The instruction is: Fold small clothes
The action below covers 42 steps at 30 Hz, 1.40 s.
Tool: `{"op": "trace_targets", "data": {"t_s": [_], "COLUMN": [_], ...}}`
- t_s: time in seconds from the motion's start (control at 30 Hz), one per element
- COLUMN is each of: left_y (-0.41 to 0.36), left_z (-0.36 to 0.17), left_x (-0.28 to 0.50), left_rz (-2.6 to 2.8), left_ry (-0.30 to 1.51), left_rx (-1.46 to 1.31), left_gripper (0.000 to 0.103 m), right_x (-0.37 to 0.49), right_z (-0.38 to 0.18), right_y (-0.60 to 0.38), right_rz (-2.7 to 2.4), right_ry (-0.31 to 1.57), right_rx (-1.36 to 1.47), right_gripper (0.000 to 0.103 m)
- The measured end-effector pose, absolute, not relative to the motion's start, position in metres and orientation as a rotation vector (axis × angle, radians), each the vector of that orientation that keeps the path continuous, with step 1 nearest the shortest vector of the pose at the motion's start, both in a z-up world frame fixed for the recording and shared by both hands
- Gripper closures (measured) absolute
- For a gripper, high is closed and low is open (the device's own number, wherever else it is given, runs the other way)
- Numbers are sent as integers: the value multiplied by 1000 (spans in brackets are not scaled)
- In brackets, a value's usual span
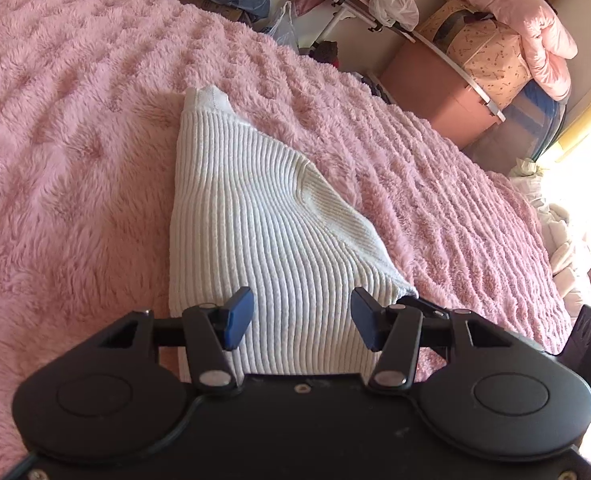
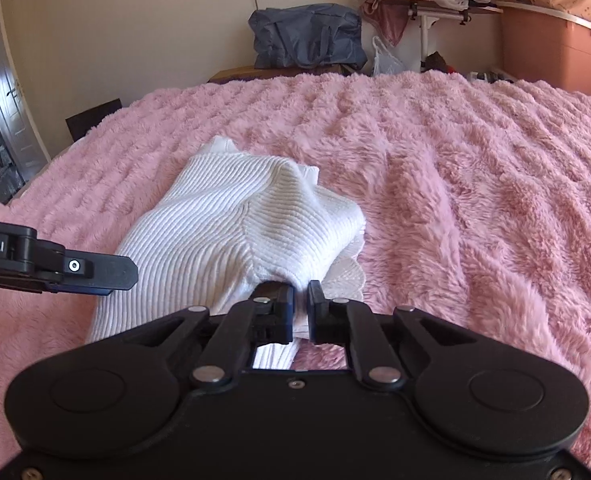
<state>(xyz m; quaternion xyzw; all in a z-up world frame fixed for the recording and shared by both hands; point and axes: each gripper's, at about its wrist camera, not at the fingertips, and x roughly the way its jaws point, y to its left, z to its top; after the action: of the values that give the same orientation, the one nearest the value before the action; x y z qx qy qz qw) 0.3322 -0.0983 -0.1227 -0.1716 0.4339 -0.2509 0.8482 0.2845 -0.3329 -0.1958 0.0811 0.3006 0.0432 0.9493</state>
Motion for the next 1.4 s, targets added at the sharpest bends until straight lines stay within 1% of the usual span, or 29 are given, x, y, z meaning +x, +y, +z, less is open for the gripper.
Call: {"op": "trace_targets", "data": {"t_s": [0.07,0.13,0.2,0.33,0.37,0.43,0.57,0.67,0.77,1.2,1.3,1.4], "left_y": [-101,-108,-113,-122,-123,-124,-126,-128,-133,-134,-136,-137], "left_z": [-122,-132,-145,-158,-157,-151,-141,-137,-137,-176,-180,-173], "left_x": [334,339,342,340,339,336,327,314,304,301,300,297], "left_rz": [-533,-520,-526,-528,-528,-530,-551,-565,-568,-568,-573,-600], "left_ry": [899,933,970,974,969,961,943,937,938,1002,1002,997], "left_rx": [-369,-358,-340,-290,-283,-285,-283,-277,-261,-269,-257,-232], "left_gripper": [46,46,46,46,46,46,46,46,46,46,45,46], "right_x": [288,293,294,293,290,281,265,271,284,313,316,315], "right_z": [-203,-216,-226,-226,-223,-211,-180,-163,-159,-203,-212,-216], "right_y": [-342,-347,-345,-346,-348,-351,-350,-341,-328,-322,-327,-336], "right_rz": [86,99,116,135,135,135,163,210,222,199,194,208], "right_ry": [639,676,678,671,662,635,528,494,492,626,632,634], "right_rx": [194,232,227,265,285,295,270,234,168,88,87,147], "right_gripper": [97,97,97,95,93,86,86,86,86,86,86,86]}}
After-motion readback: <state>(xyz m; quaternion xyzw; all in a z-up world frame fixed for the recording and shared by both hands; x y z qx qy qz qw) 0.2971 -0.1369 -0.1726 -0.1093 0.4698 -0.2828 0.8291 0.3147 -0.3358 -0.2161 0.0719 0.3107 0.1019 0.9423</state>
